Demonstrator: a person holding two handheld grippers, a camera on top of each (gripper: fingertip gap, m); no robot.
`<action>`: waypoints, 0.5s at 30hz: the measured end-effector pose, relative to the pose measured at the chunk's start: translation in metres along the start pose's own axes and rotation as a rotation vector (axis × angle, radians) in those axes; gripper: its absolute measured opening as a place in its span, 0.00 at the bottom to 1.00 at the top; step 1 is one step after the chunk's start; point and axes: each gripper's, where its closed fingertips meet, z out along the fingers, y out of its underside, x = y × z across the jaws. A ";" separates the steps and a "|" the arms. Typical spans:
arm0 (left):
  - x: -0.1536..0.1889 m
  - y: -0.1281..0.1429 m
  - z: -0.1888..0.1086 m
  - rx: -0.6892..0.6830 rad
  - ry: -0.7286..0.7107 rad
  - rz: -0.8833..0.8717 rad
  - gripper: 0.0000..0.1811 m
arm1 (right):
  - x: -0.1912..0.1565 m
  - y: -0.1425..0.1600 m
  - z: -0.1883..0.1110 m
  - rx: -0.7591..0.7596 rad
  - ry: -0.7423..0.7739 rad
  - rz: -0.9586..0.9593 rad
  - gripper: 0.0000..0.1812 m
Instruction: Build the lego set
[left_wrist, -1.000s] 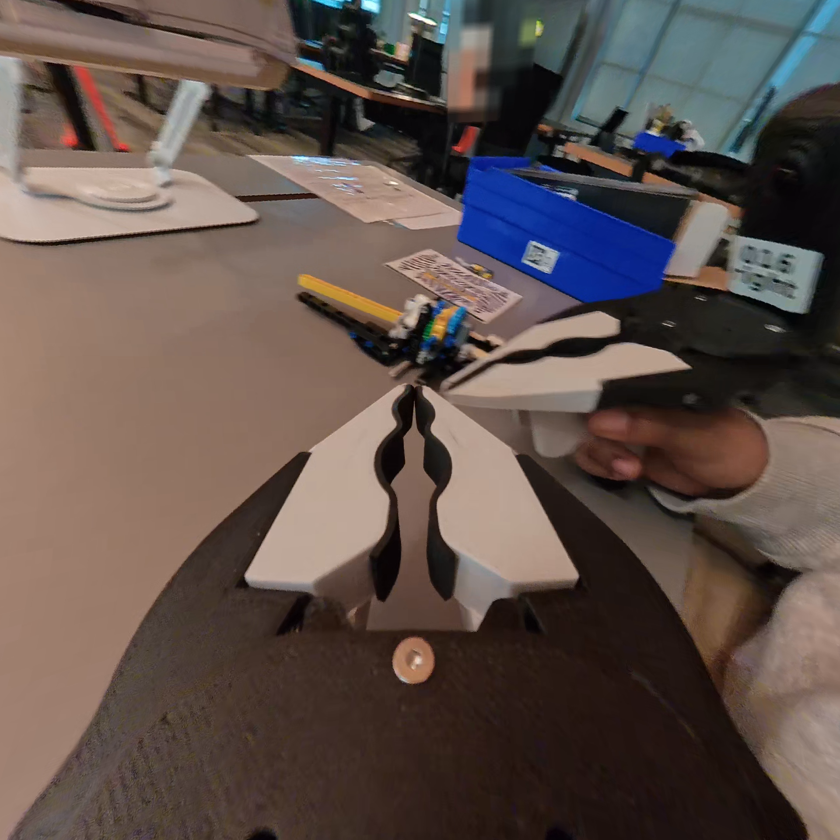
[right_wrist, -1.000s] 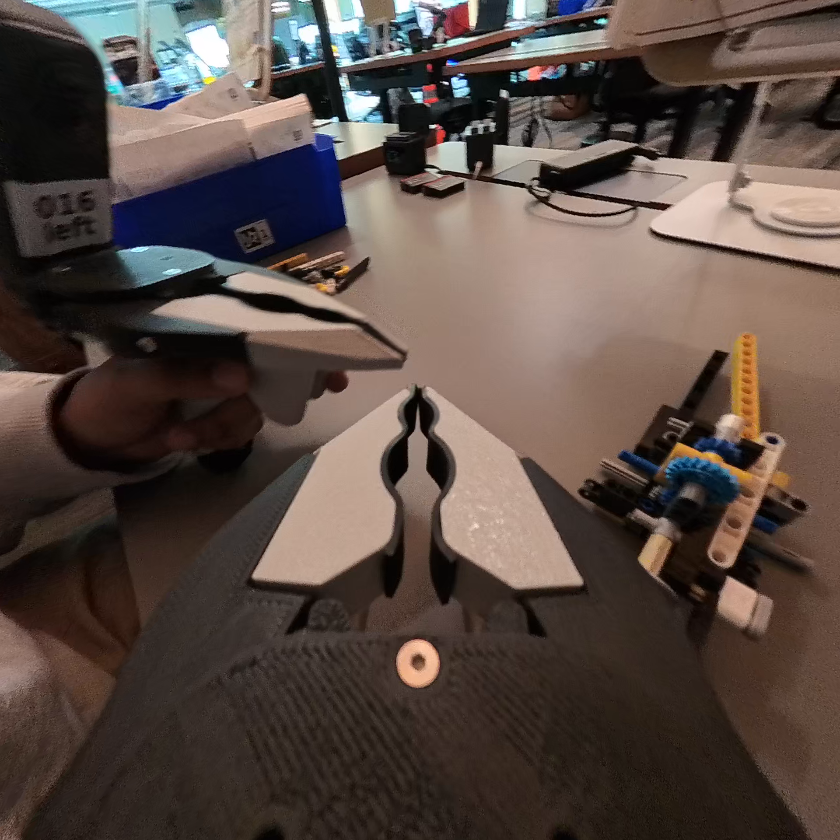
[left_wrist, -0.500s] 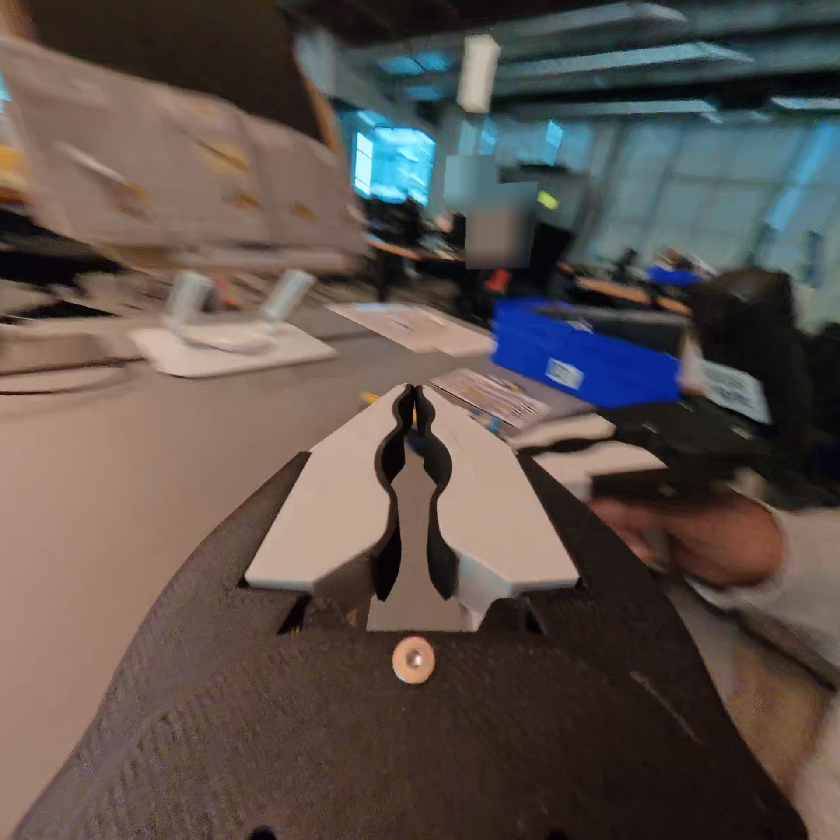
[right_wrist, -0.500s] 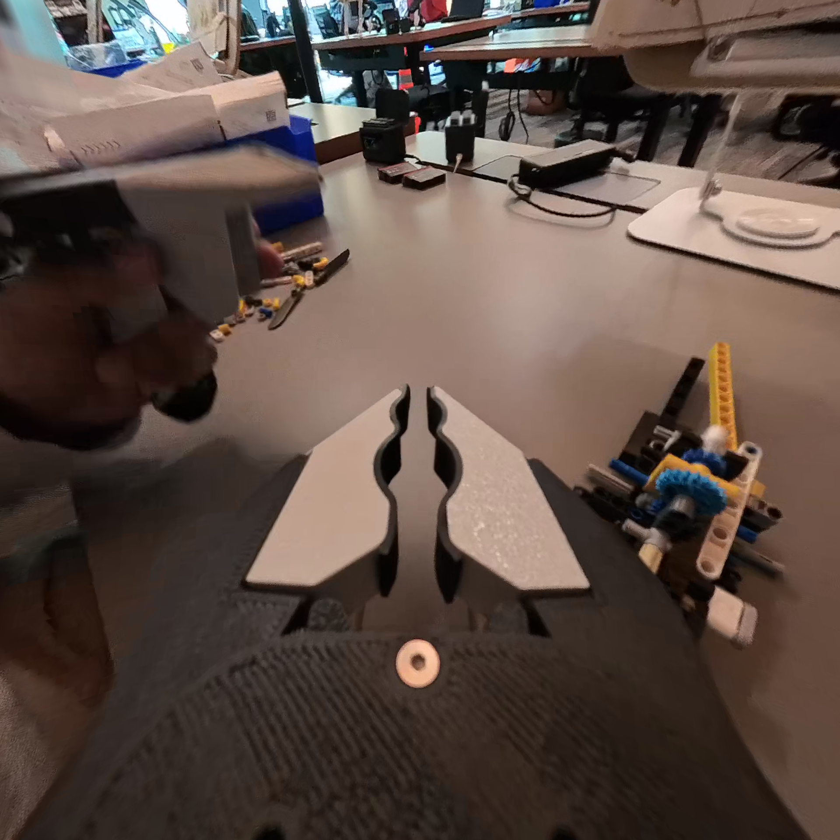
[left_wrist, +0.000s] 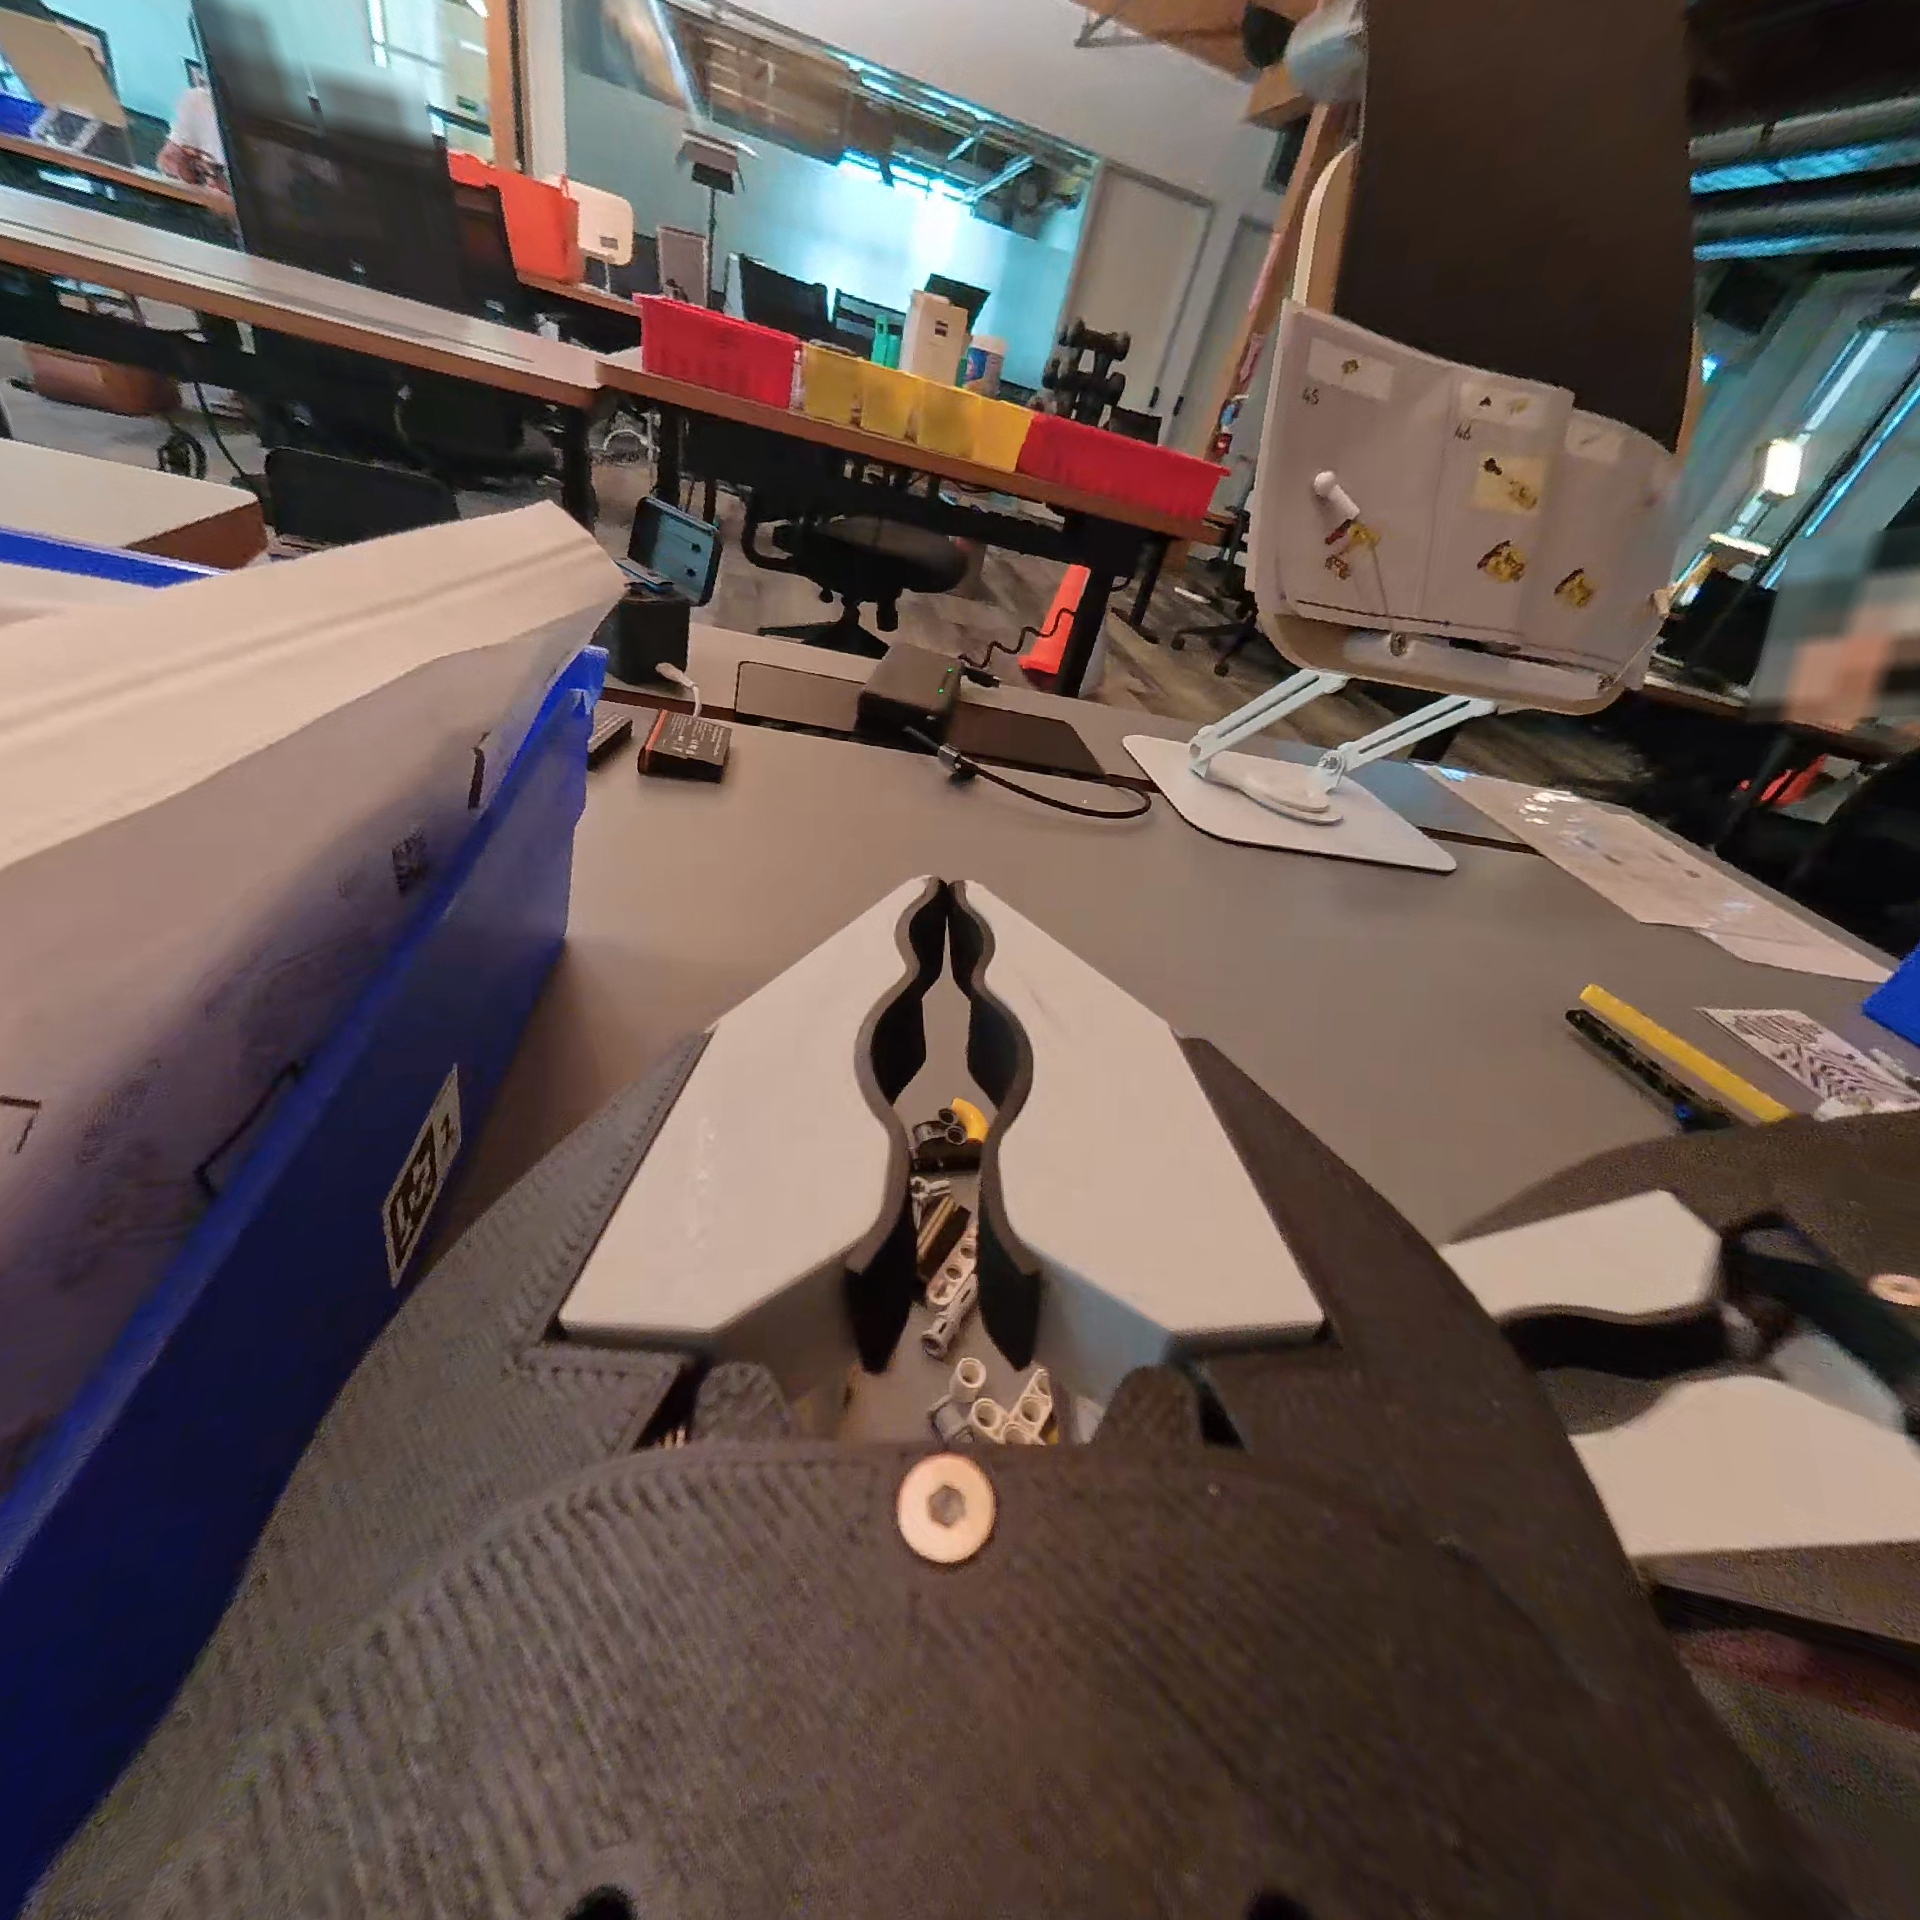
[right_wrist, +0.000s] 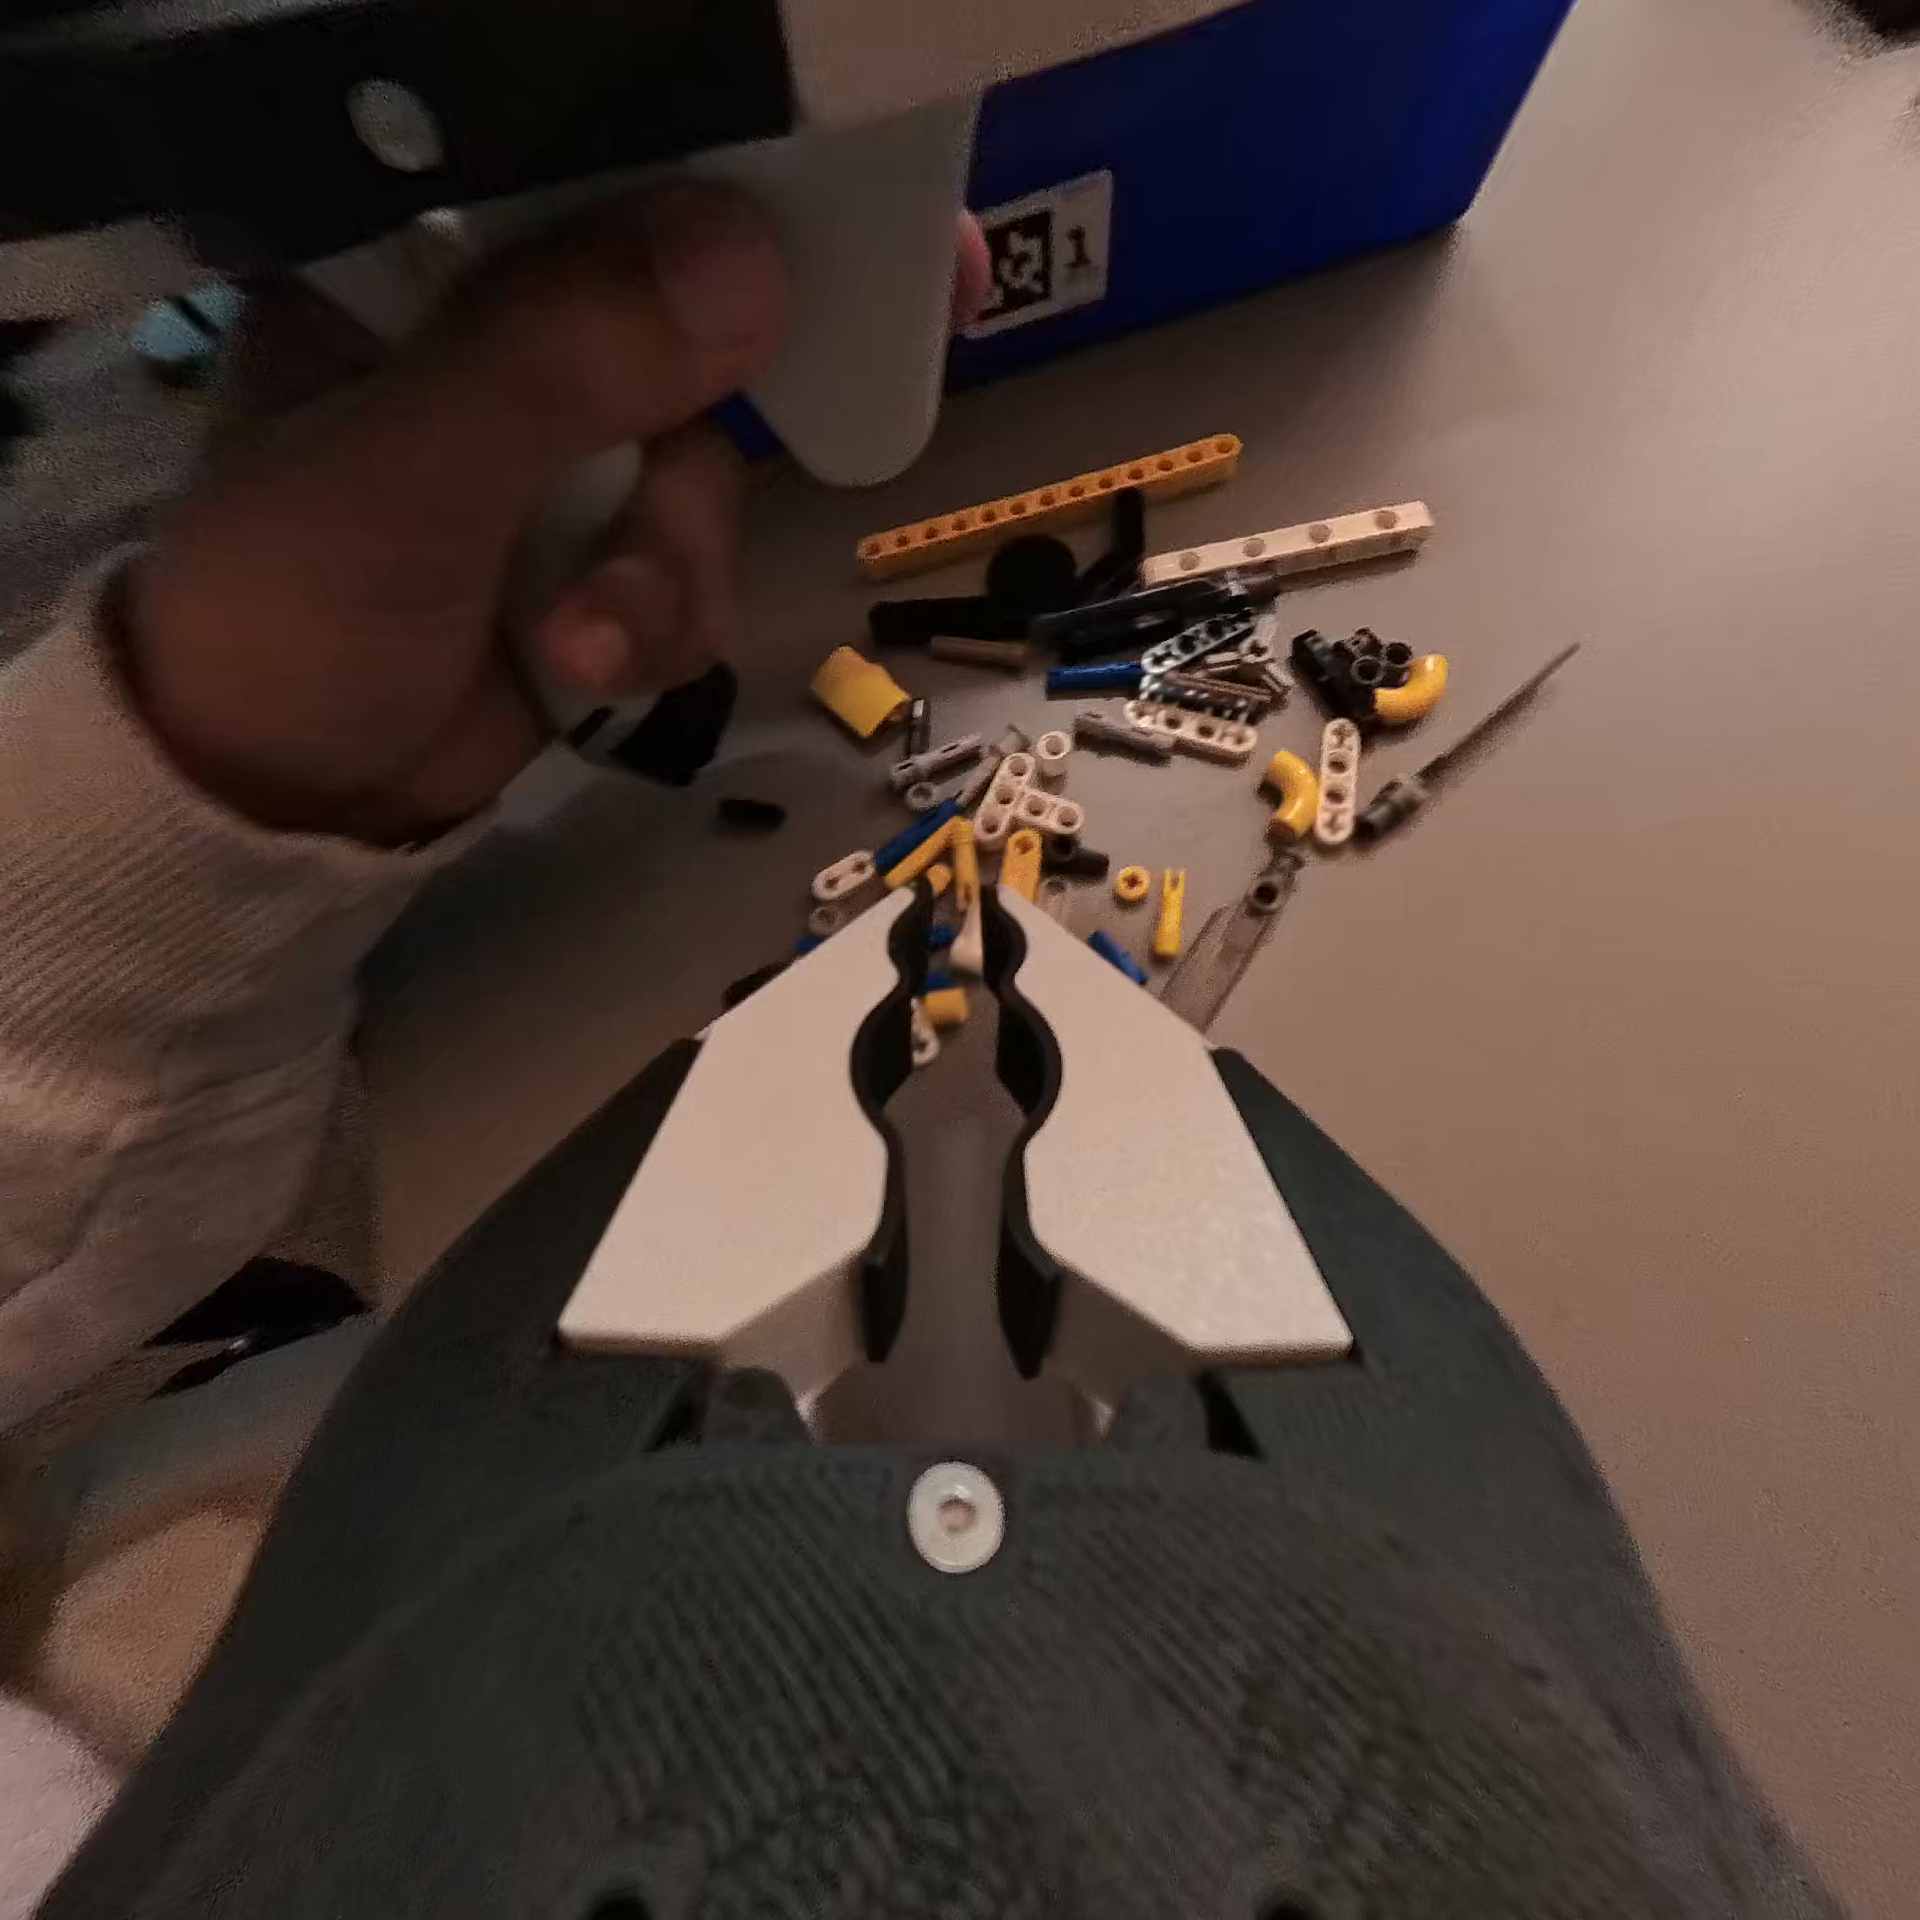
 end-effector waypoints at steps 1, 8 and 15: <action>-0.001 0.001 0.000 -0.001 -0.002 0.010 0.00 | 0.005 0.000 0.009 -0.015 0.027 -0.006 0.05; -0.005 -0.007 -0.002 0.030 0.005 -0.022 0.00 | 0.019 0.011 0.035 -0.109 0.078 0.003 0.05; 0.001 -0.005 -0.001 0.033 0.038 -0.050 0.00 | 0.014 -0.021 0.002 0.109 0.052 -0.061 0.04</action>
